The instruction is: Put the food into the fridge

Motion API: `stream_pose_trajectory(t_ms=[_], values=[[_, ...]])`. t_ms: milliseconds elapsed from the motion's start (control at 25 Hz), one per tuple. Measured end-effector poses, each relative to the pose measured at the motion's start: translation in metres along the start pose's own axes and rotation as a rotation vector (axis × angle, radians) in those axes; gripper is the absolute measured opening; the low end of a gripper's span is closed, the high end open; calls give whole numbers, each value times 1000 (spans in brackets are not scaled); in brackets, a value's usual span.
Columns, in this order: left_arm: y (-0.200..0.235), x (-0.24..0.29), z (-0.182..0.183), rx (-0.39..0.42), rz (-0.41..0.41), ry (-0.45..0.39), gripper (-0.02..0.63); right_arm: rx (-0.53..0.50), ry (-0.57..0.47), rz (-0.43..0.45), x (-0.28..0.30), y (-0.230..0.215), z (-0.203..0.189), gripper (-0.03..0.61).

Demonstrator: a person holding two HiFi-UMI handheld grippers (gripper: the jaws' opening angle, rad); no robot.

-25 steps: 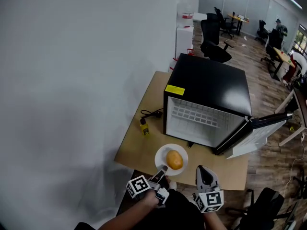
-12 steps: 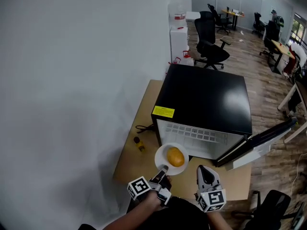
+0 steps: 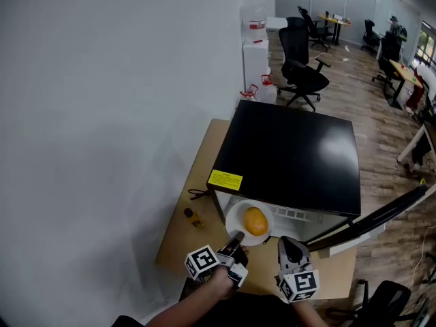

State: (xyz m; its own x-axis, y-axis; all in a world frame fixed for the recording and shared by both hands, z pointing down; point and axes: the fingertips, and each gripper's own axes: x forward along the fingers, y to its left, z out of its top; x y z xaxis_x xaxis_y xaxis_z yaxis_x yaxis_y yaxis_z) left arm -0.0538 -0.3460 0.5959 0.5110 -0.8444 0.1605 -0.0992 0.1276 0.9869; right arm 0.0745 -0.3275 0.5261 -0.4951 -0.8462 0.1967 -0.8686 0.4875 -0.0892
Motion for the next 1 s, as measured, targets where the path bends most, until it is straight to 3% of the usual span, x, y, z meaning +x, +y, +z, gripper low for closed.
stream_pose_trajectory(t_ms=[360,1000], values=[[-4,43,30,-28,1,-16,29,22,4,0,22,-17,7,60],[0,94,45,-25,32,-39,30,22,7,-6,37,-36,10,60]])
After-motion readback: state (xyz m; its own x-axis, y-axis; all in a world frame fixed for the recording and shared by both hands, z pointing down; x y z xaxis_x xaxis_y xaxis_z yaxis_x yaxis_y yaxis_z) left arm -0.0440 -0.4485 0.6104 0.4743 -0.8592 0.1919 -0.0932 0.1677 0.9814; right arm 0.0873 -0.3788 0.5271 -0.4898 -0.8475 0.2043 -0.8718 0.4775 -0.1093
